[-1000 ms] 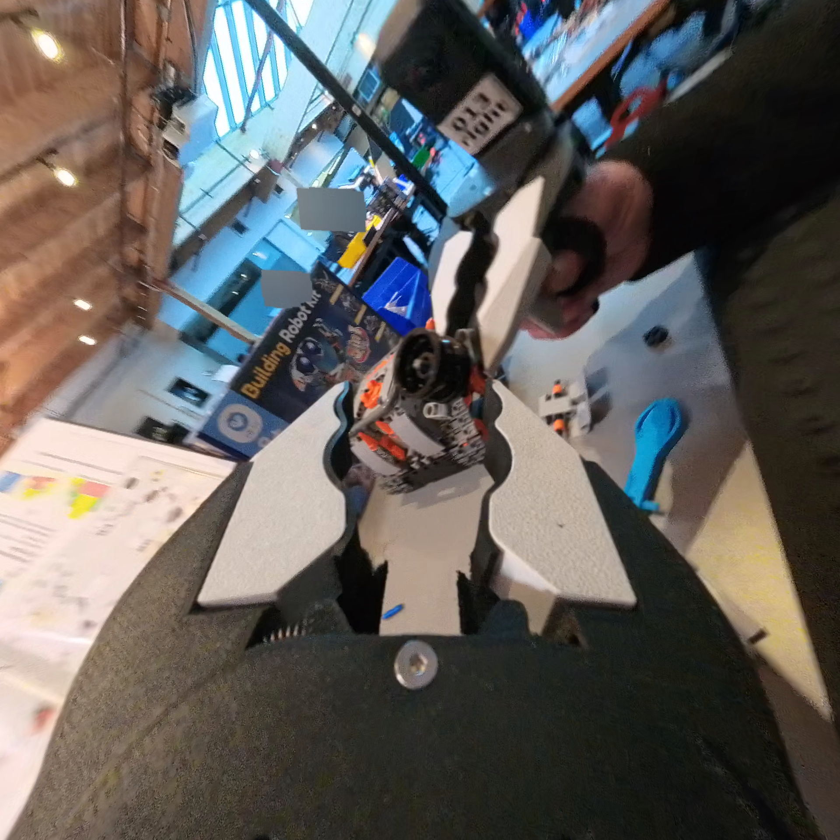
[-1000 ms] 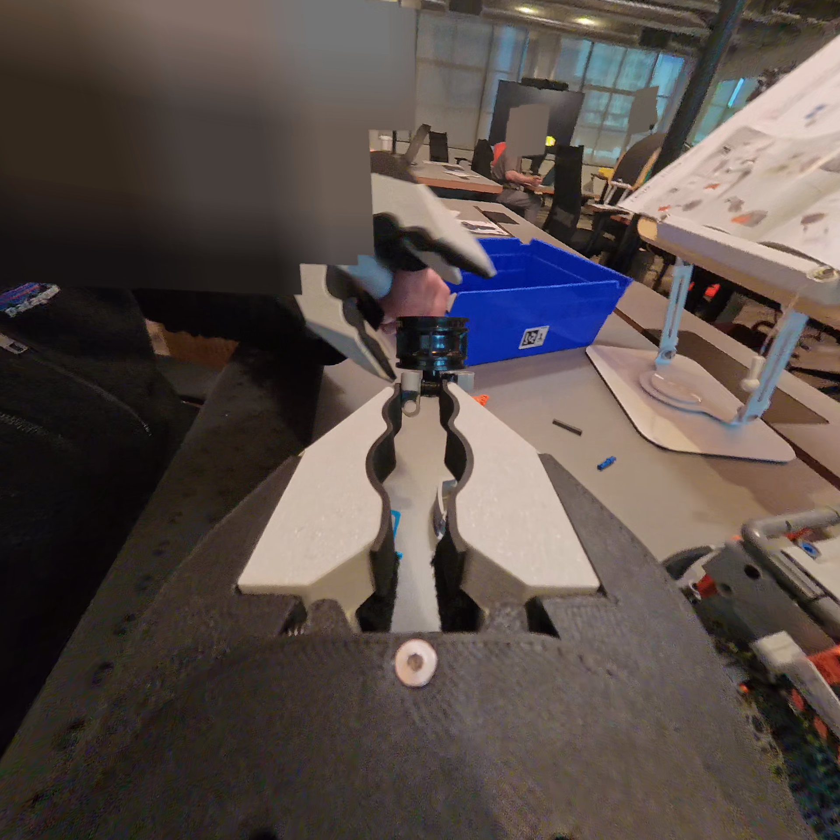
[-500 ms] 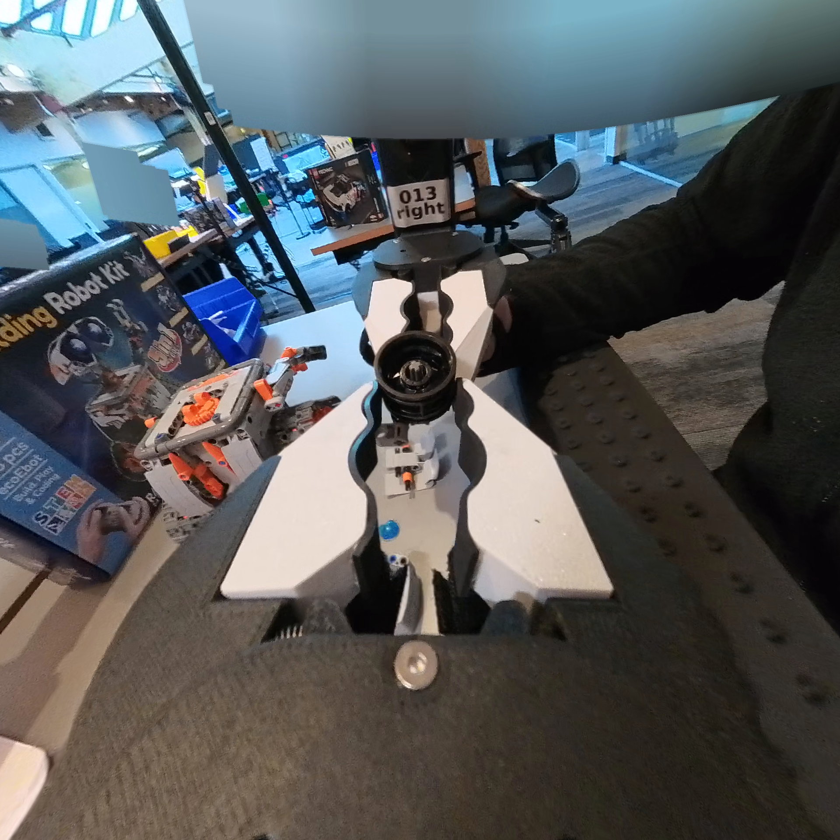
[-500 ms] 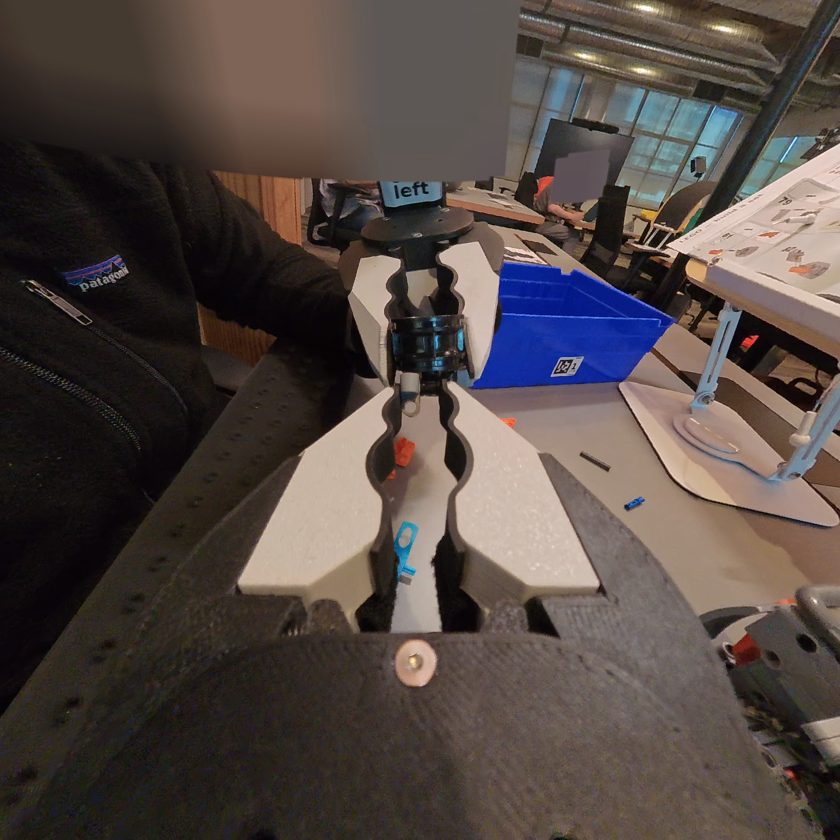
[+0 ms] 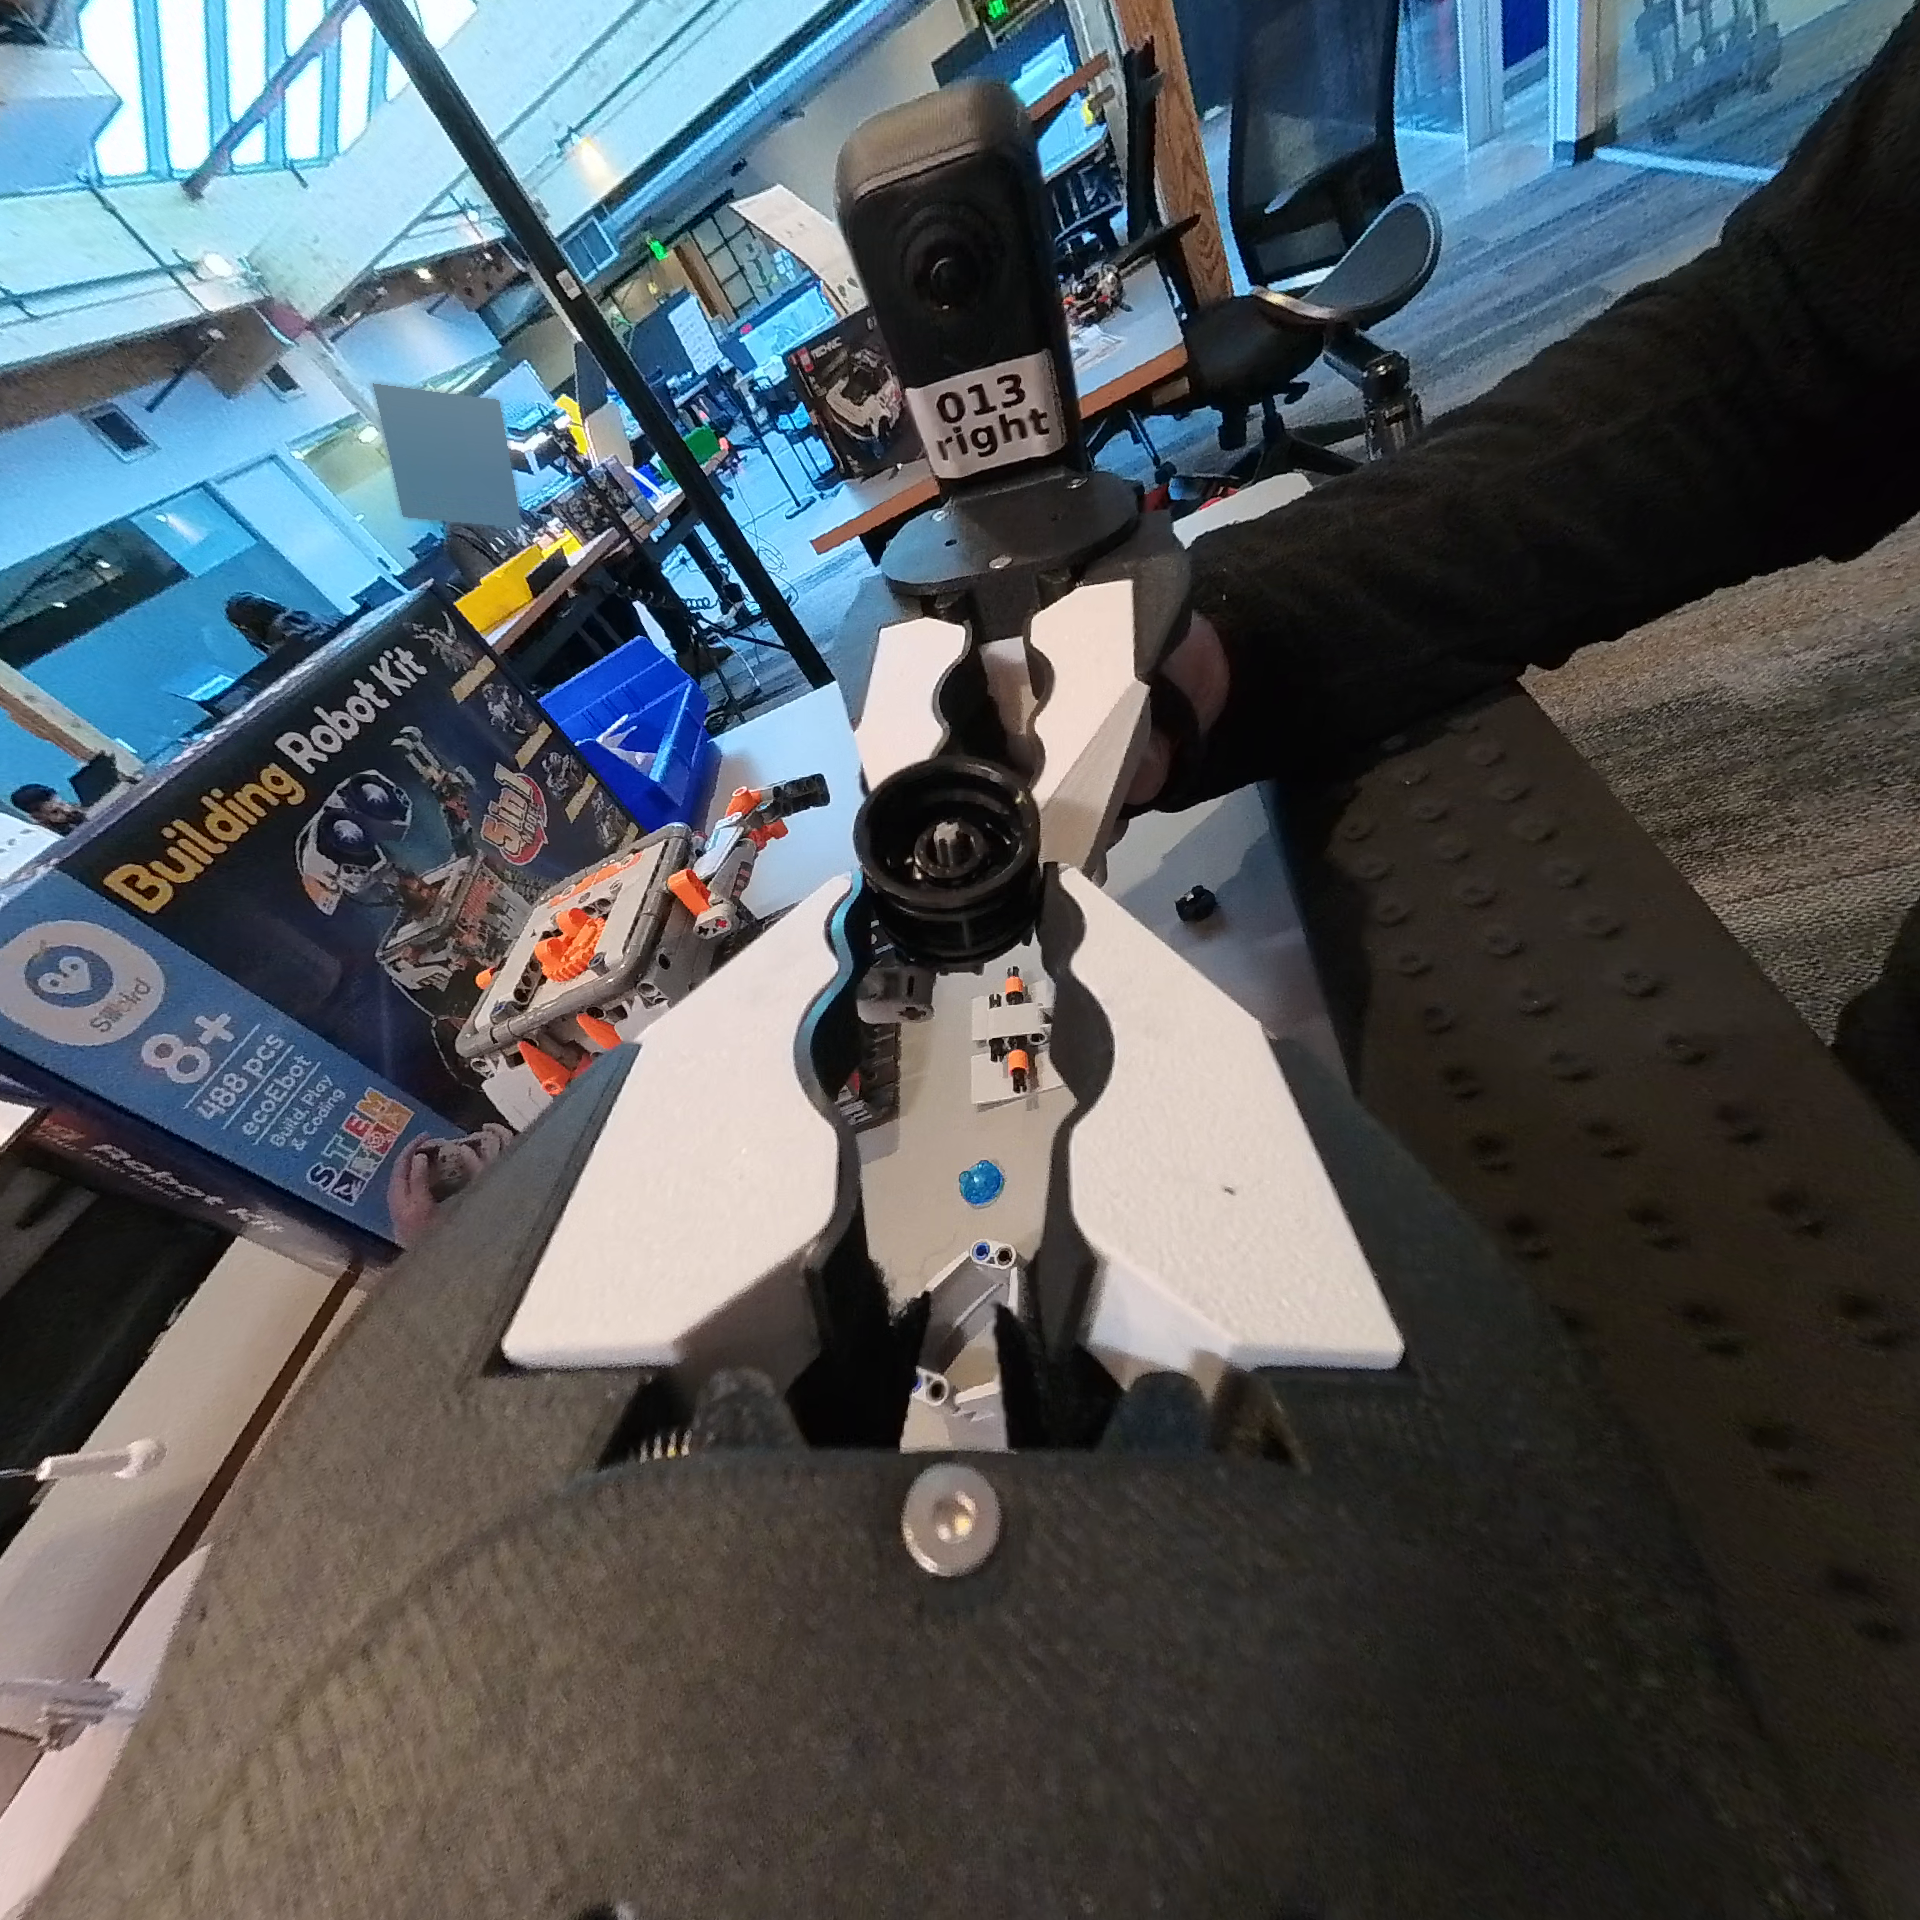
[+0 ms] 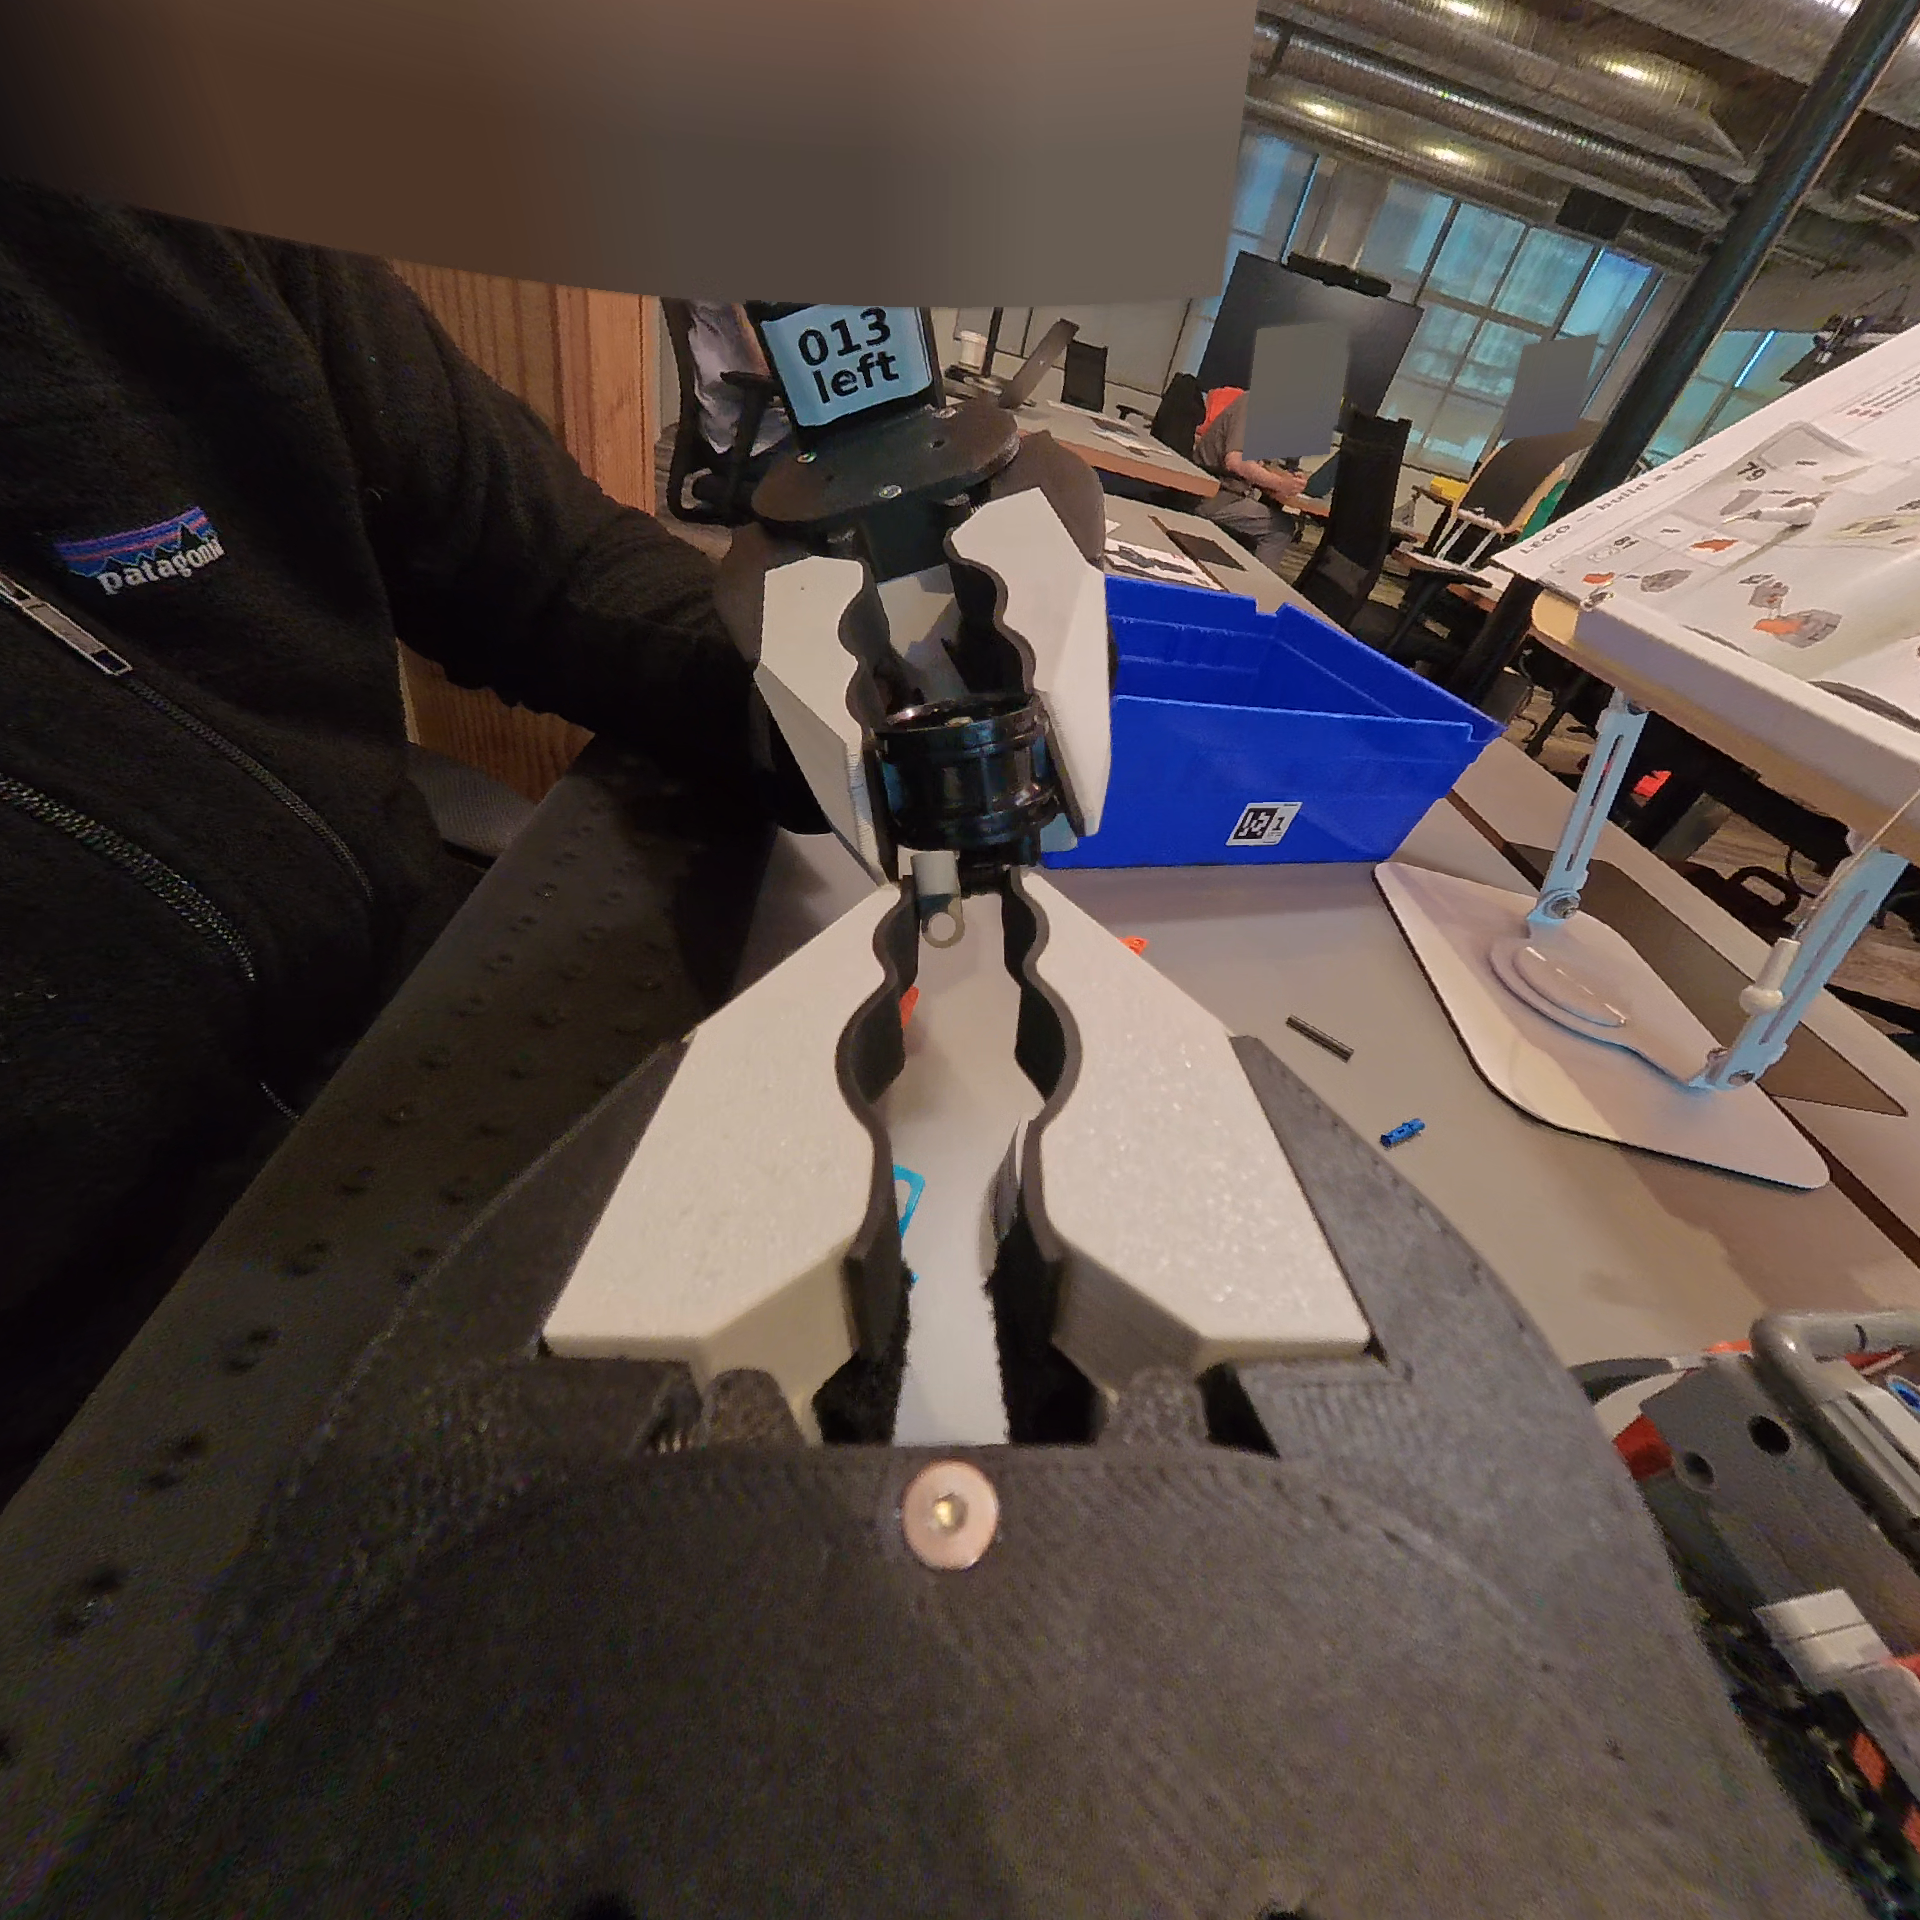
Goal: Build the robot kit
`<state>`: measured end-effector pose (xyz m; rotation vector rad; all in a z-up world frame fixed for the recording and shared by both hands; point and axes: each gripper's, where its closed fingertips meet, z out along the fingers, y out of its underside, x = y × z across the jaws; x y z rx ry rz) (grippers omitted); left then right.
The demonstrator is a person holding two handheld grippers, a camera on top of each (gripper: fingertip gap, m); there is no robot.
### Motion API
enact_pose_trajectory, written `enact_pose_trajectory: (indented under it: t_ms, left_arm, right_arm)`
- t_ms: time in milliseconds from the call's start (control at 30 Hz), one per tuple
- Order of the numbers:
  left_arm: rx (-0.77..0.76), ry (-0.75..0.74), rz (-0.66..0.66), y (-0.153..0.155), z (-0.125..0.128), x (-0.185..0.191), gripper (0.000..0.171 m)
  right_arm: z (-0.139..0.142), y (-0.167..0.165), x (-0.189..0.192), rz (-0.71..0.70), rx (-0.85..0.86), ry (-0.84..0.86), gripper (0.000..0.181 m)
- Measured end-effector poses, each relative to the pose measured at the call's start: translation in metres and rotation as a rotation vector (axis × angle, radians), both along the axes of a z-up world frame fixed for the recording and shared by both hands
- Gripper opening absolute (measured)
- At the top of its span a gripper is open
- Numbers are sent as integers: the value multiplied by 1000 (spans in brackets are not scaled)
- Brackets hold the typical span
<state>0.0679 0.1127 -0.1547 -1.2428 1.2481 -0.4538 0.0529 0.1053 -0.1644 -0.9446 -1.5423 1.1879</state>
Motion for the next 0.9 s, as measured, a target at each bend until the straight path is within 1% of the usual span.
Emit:
enact_pose_trajectory:
  t_ms: [133, 167, 233, 300, 467, 500, 600, 700, 800, 867, 900]
  left_arm:
    - [-57, -13, -10, 3, -3, 0, 35]
    - [-77, -16, -11, 4, -5, -1, 33]
    - [-101, -32, -13, 5, -5, -2, 31]
    - [-112, -45, -14, 6, -3, -3, 34]
    - [-85, 18, 36, 13, -12, -1, 36]
    - [-71, 34, 60, 16, -14, -2, 32]
    - [-67, 29, 81, 19, -14, -4, 31]
    - [-116, -48, 61, 18, -7, -5, 31]
    - [-269, -201, 5, 20, 4, -6, 31]
    - [-359, -291, -35, 21, 8, -7, 31]
    - [-397, -327, -59, 21, 10, -7, 31]
  right_arm:
    - [-3, 4, -1, -38, 32, -33, 14]
    - [-5, 5, -2, -55, 50, -53, 14]
    - [-9, 9, -3, -109, 115, -106, 13]
    - [-13, 15, -2, -175, 204, -156, 13]
    - [-17, 23, 1, -296, 408, -234, 13]
    - [-17, 24, 1, -312, 432, -240, 13]
    - [-15, 27, 1, -370, 513, -243, 14]
    - [-4, 25, 1, -412, 568, -192, 15]
    - [6, 22, 3, -419, 548, -133, 31]
    - [11, 23, 4, -428, 528, -109, 37]
    - [12, 24, 4, -428, 513, -101, 37]
